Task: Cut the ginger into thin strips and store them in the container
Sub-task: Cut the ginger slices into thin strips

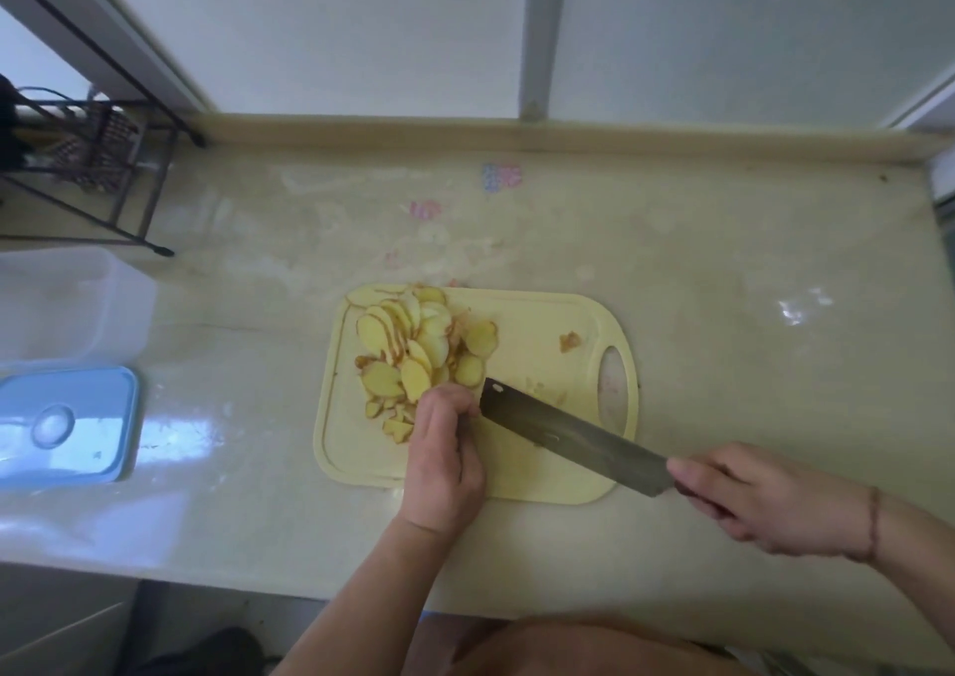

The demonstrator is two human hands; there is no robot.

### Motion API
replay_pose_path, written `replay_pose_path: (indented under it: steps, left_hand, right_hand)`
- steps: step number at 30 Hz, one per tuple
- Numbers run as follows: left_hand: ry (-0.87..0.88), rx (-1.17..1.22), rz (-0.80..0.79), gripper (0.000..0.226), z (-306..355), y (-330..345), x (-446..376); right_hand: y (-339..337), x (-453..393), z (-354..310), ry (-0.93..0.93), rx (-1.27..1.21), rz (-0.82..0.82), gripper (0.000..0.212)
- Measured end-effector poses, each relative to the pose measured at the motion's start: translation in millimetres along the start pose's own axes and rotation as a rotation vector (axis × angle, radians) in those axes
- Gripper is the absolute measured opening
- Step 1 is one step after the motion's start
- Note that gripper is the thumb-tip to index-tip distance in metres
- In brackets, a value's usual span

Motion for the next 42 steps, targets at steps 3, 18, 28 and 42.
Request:
replay_pose_path:
  steps: [3,18,28,42]
  left_hand:
    - [0.018,-0.021,-0.008,0.023,-0.4,0.9,0.4]
    - [0.199,0.040,0.121,0.016,35.4,-7.1,-6.4]
    - [0.082,-0.433,-0.331,0.020,60.1,17.8,-30.8]
    - [-0.108,-0.557,-0.486,0.033,53.6,40.8,-50.3]
  right_hand:
    - [-16.3,-7.8,-2.0,0.001,-0.028,0.027,0.070]
    - [-38.0,2.5,-30.7,-0.265,0.442,0.256,0.087]
    - [-6.9,9.8,-28.4,-0.338,0.926,0.489,0.085]
    - [-15.0,2.1,-35.3,-0.411,1.017,0.593,0.091]
Point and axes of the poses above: each hand's wrist, its own x-axis away from the middle knuckle, its own y-axis out of the palm, z = x × y, the point moved 4 cm from there along -x, towards the middle knuckle, and after that the axes turned 3 degrees about x, right-handed, at the moved point
